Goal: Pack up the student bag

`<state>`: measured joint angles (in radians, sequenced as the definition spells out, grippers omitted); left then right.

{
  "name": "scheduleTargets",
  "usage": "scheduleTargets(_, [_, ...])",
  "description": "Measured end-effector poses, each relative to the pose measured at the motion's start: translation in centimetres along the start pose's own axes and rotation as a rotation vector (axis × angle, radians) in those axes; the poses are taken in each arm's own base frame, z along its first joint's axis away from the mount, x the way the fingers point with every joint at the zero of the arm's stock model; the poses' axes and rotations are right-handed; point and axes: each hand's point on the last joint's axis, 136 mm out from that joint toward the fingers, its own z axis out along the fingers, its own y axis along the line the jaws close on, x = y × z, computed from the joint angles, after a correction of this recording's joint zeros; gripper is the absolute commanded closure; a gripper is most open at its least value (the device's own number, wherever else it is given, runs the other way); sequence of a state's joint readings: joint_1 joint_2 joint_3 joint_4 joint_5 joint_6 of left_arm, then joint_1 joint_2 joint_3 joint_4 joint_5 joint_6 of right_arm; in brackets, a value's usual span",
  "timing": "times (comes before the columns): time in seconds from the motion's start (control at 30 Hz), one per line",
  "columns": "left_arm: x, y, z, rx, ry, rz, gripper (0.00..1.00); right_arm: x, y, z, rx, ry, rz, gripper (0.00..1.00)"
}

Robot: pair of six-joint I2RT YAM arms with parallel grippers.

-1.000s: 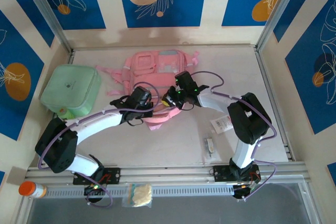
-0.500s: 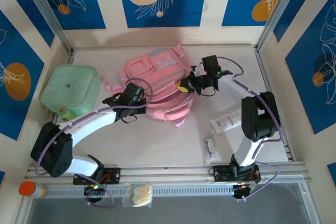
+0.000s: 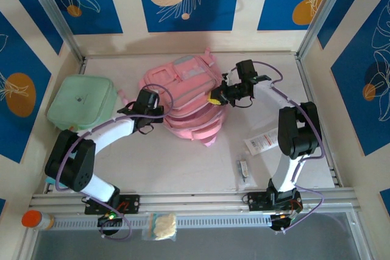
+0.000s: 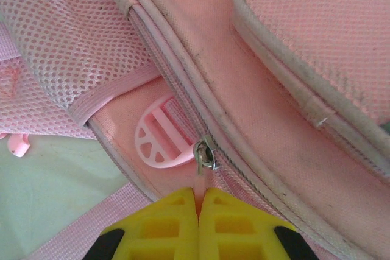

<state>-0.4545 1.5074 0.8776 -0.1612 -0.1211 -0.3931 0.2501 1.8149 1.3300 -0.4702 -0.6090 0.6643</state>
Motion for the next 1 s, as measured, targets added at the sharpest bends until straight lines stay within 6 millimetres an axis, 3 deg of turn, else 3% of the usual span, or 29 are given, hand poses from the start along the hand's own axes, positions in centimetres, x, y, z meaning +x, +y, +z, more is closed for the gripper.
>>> scheduleTargets(0.07, [0.1, -0.2, -0.3, 0.018, 0.000, -0.003, 0.79, 0.2, -0.5, -0.1, 0.030, -0.002, -0.001, 0.64])
scheduleTargets(0.2, [0.5, -0.6, -2.1, 0.060, -0.006, -0.036, 0.63, 0.6, -1.5, -1.4, 0.115, -0.043, -0.010, 0.42])
scheduleTargets(0.37, [1.3, -3.0, -5.5, 0.173, -0.035, -0.079, 0.54, 3.1, -2.9, -5.5, 0.236, -0.160, 0.019, 0.23])
scheduleTargets(0.5, [2.6, -7.0, -7.1, 0.283, -0.015, -0.059, 0.52, 4.3, -6.6, -10.0, 0.347, -0.302, 0.131, 0.16])
scheduleTargets(0.7, [5.6, -12.6, -8.4, 0.408, 0.038, -0.006, 0.50, 6.3, -15.5, -15.9, 0.519, -0.489, 0.424, 0.10])
scheduleTargets(0.83, [6.9, -15.2, -8.3, 0.455, 0.064, 0.015, 0.49, 7.2, -19.4, -18.1, 0.579, -0.550, 0.572, 0.08])
scheduleTargets(1.0, [7.3, -18.8, -7.2, 0.486, 0.084, 0.050, 0.43, 6.1, -22.6, -20.1, 0.593, -0.611, 0.669, 0.05])
